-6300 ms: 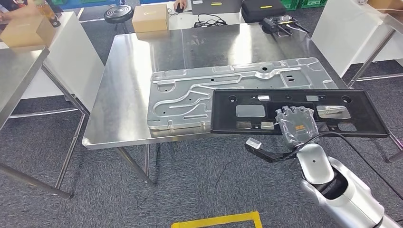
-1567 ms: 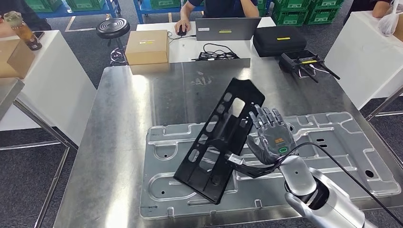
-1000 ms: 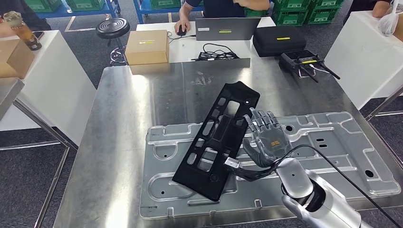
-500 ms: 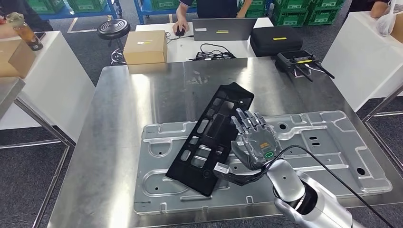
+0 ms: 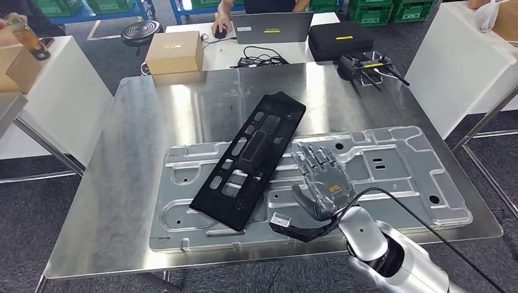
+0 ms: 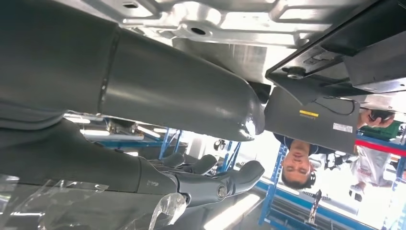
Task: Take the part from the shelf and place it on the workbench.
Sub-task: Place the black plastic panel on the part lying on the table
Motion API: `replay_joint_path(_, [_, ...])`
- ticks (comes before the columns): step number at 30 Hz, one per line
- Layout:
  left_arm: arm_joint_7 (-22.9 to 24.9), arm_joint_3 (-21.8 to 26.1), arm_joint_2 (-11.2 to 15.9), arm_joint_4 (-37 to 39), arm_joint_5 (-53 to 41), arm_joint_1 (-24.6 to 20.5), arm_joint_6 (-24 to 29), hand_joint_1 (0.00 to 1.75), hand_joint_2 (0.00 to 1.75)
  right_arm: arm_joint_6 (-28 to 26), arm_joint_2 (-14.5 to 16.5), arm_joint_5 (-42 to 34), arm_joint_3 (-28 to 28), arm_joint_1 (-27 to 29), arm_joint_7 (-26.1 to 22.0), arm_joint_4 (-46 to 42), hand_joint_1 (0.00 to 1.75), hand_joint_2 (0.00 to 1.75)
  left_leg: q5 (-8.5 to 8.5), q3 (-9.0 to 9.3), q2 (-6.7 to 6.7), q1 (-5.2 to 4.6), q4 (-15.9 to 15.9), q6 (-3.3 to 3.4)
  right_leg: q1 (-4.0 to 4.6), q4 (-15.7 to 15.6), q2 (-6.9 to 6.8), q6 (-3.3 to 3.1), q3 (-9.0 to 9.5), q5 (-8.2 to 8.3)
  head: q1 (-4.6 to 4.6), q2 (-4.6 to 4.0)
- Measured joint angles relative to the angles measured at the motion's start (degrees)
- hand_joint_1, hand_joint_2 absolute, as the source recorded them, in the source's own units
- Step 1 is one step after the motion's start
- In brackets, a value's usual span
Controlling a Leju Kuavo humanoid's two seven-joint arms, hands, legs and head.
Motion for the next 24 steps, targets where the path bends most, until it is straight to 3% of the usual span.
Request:
replay_joint_path(1, [-0.04, 0.00, 0.13, 0.01, 0.01, -0.19, -0.04, 0.00, 0.00, 0.02, 0.05, -0.09, 0.02, -0.07, 0.00, 0.00, 0.00, 0.00, 0.64, 2.09, 0.12, -0.68, -3.33, 0.96, 0.04, -0.04, -0.15, 0.09, -0.18, 0.37, 0.02, 0.00])
replay_joint_path(2, [-0.08, 0.01, 0.26, 0.01, 0.02, -0.36, -0.09, 0.00, 0.00, 0.03, 0.09, -0.18, 0.04, -0.10, 0.00, 0.01, 0.00, 0.00, 0.96, 3.06, 0.23, -1.19, -5.11, 1.59, -0.08, -0.11, -0.33, 0.28, -0.32, 0.73, 0.03, 0.00])
replay_joint_path(4, [-0.13, 0.01, 0.29, 0.01, 0.03, -0.47, -0.20, 0.00, 0.00, 0.05, 0.24, -0.31, 0.13, -0.09, -0.02, 0.02, 0.00, 0.00, 1.99, 2.85, 0.32, -1.45, -6.15, 1.91, -0.14, -0.56, -0.57, 0.89, -0.49, 1.62, 0.04, 0.00])
replay_joint_path(5, [-0.11, 0.01, 0.26, 0.01, 0.06, -0.45, -0.26, 0.00, 0.00, 0.05, 0.29, -0.36, 0.16, -0.06, -0.03, 0.03, 0.00, 0.00, 2.90, 2.78, 0.31, -1.29, -6.83, 1.72, -0.09, -0.62, -0.55, 1.16, -0.70, 1.64, 0.04, 0.00])
replay_joint_path(6, [-0.10, 0.01, 0.24, 0.01, 0.06, -0.45, -0.31, 0.00, 0.00, 0.06, 0.34, -0.45, 0.20, -0.08, -0.01, 0.03, 0.00, 0.00, 3.96, 2.58, 0.31, -1.01, -7.59, 1.64, -0.01, 0.04, -0.43, 1.47, -1.16, 0.65, 0.05, 0.00])
replay_joint_path(7, [-0.09, 0.02, 0.21, 0.01, 0.12, -0.46, -0.37, 0.00, 0.00, 0.08, 0.33, -0.56, 0.22, -0.09, 0.03, 0.04, 0.00, 0.00, 5.00, 2.22, 0.32, -0.66, -8.26, 1.44, 0.02, 1.81, -0.29, 1.81, -1.93, -1.33, 0.07, 0.00])
replay_joint_path(9, [-0.08, 0.02, 0.08, 0.01, 0.55, -0.41, -0.40, 0.00, 0.00, 0.16, 0.29, -0.81, 0.31, 0.07, 0.30, 0.13, 0.00, 0.00, 6.46, 1.03, 0.35, -0.15, -8.61, 1.15, -0.41, 8.75, -0.10, 2.61, -4.04, -7.06, 0.09, 0.00])
replay_joint_path(10, [-0.07, 0.02, 0.01, 0.01, 0.86, -0.31, -0.41, 0.00, 0.00, 0.22, 0.27, -0.90, 0.35, 0.28, 0.45, 0.19, 0.00, 0.00, 7.00, 0.28, 0.39, 0.02, -8.54, 0.88, -0.72, 12.33, -0.09, 3.05, -4.78, -8.90, 0.10, 0.00])
replay_joint_path(11, [-0.08, 0.02, -0.05, 0.01, 1.15, -0.21, -0.41, 0.00, 0.00, 0.32, 0.27, -0.99, 0.40, 0.52, 0.62, 0.23, 0.00, 0.00, 7.52, -0.50, 0.46, 0.22, -8.42, 0.61, -1.07, 14.74, -0.11, 3.50, -4.90, -9.50, 0.10, 0.00])
replay_joint_path(12, [-0.10, 0.03, -0.06, 0.01, 1.33, -0.10, -0.42, 0.00, 0.00, 0.42, 0.27, -1.11, 0.44, 0.70, 0.75, 0.24, 0.00, 0.00, 7.99, -1.33, 0.54, 0.46, -8.21, 0.27, -1.44, 15.11, -0.13, 3.98, -4.02, -8.79, 0.10, 0.00])
replay_joint_path(13, [-0.13, 0.04, -0.07, 0.01, 1.42, -0.02, -0.42, 0.00, 0.00, 0.52, 0.27, -1.23, 0.46, 0.80, 0.89, 0.24, 0.00, 0.00, 8.41, -2.19, 0.61, 0.76, -7.85, -0.11, -1.83, 13.32, -0.16, 4.50, -2.05, -7.30, 0.10, 0.00])
replay_joint_path(15, [-0.19, 0.09, -0.01, 0.01, 1.50, 0.05, -0.41, 0.00, 0.00, 0.71, 0.25, -1.42, 0.46, 0.81, 1.19, 0.24, 0.00, 0.00, 8.98, -3.97, 0.64, 1.15, -6.55, -0.91, -2.48, 5.33, -0.13, 5.49, 3.99, -5.49, 0.12, 0.00])
replay_joint_path(17, [-0.16, 0.13, -0.05, 0.01, 1.39, 0.07, -0.25, 0.00, 0.00, 1.12, 0.22, -1.48, 0.43, 0.93, 1.72, 0.24, 0.00, 0.00, 9.36, -5.17, 0.57, 1.09, -5.27, -1.56, -2.53, 0.13, 0.17, 4.92, 7.32, -5.91, 0.01, 0.00])
replay_joint_path(20, [0.47, 0.13, -0.50, -0.01, 0.85, 0.20, 0.28, 0.00, 0.00, 1.98, 0.12, -1.71, 0.40, 1.22, 2.54, 0.26, 0.00, 0.00, 10.13, -6.12, 0.43, 1.22, -4.65, -2.40, -2.35, 0.01, 0.22, 2.62, 6.37, -5.69, -0.12, 0.00])
replay_joint_path(21, [0.73, 0.12, -0.69, -0.01, 0.69, 0.29, 0.38, 0.00, 0.00, 2.20, 0.07, -1.85, 0.39, 1.24, 2.68, 0.26, 0.00, 0.00, 9.22, -6.68, 0.39, 1.40, -3.91, -2.72, -2.33, 0.12, 0.13, 2.01, 5.69, -5.10, -0.12, 0.00])
replay_joint_path(22, [0.88, 0.11, -0.82, -0.02, 0.54, 0.36, 0.38, 0.00, 0.00, 2.31, 0.00, -1.99, 0.35, 1.22, 2.75, 0.27, 0.00, 0.00, 7.08, -7.53, 0.39, 1.55, -1.93, -3.05, -2.36, 0.11, 0.06, 1.50, 4.88, -4.40, -0.13, 0.00])
replay_joint_path(24, [1.03, 0.09, -1.13, -0.03, 0.25, 0.32, 0.29, 0.00, 0.00, 2.43, -0.15, -2.30, 0.18, 1.12, 2.86, 0.28, 0.00, 0.00, 0.81, -9.71, 0.40, 1.72, 5.37, -3.57, -2.31, 0.14, 0.05, 1.03, 3.17, -3.01, -0.13, 0.00])
